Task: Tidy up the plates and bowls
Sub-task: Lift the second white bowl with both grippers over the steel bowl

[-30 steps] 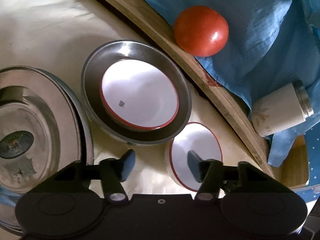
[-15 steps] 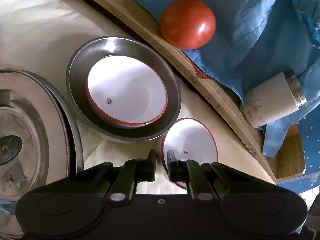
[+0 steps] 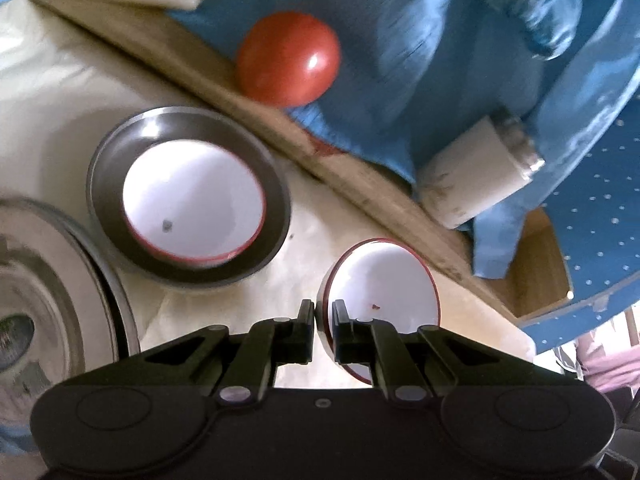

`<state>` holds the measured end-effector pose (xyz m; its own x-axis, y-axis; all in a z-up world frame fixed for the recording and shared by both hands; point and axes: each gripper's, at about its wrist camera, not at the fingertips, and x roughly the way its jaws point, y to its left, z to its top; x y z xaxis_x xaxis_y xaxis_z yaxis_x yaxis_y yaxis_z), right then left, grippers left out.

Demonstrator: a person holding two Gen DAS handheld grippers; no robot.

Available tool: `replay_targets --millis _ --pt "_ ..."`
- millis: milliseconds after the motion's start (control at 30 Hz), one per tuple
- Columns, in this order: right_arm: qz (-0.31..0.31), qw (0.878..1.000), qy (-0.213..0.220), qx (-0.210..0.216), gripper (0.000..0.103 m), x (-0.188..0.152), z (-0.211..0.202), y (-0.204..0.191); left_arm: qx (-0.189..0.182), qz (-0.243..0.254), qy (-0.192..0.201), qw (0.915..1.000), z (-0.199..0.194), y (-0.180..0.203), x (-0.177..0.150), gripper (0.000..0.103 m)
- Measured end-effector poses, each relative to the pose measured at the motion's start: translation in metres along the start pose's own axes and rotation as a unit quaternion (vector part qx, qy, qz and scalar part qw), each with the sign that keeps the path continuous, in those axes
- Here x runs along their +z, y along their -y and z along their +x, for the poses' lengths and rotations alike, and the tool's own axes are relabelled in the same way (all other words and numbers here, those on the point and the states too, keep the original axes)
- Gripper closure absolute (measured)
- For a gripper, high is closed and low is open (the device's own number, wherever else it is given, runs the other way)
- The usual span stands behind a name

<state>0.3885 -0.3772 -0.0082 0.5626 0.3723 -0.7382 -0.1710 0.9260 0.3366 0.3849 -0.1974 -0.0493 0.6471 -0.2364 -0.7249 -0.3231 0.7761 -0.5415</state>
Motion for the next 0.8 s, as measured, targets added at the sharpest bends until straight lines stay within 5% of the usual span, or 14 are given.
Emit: replay_targets --millis 467,800 --pt "-0.037 0.998 0.006 0.04 0.09 0.019 0.022 -0.072 0.023 -0.003 0.046 0.9987 -0.039 -0.037 0.046 0.095" --pt "-0.053 0.997 -0.027 0.042 0.09 0.021 0.053 -0.107 0.051 -0.021 0.032 0.998 -0.041 -0.069 0.069 0.095"
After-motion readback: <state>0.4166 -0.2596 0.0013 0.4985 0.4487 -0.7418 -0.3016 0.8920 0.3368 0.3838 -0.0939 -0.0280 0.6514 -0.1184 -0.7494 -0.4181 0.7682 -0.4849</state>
